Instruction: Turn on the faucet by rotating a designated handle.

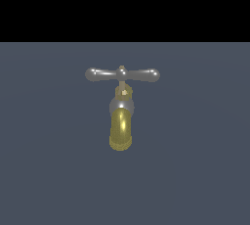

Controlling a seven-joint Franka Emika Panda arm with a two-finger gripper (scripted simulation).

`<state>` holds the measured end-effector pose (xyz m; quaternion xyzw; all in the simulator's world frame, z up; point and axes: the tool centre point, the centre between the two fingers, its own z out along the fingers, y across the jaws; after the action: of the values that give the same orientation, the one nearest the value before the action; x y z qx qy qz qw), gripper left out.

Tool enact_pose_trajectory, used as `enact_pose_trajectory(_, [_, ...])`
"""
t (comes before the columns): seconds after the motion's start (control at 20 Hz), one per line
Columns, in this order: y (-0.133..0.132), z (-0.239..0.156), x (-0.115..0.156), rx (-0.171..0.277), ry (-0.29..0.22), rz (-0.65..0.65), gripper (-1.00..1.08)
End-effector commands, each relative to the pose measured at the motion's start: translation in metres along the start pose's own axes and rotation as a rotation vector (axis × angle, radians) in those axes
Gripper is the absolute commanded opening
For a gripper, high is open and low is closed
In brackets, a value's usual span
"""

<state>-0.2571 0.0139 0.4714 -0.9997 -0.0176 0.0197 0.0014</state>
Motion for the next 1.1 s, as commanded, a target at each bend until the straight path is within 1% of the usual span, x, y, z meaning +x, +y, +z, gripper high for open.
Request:
enact_pose_trajectory(0.0, [0.0,0.0,0.0,0.0,0.0,0.0,-1.0])
enact_pose_trajectory(0.25, [0.002,0.003,0.001,0.0,0.0,-0.015,-1.0])
enact_pose_trajectory(0.55, [0.01,0.013,0.003,-0.002,0.001,-0.071,-1.0])
enact_pose_trajectory(0.8, [0.02,0.028,0.007,-0.003,0.002,-0.151,-1.0])
enact_pose_trajectory(1.05, [0.034,0.048,0.014,-0.006,0.004,-0.26,-1.0])
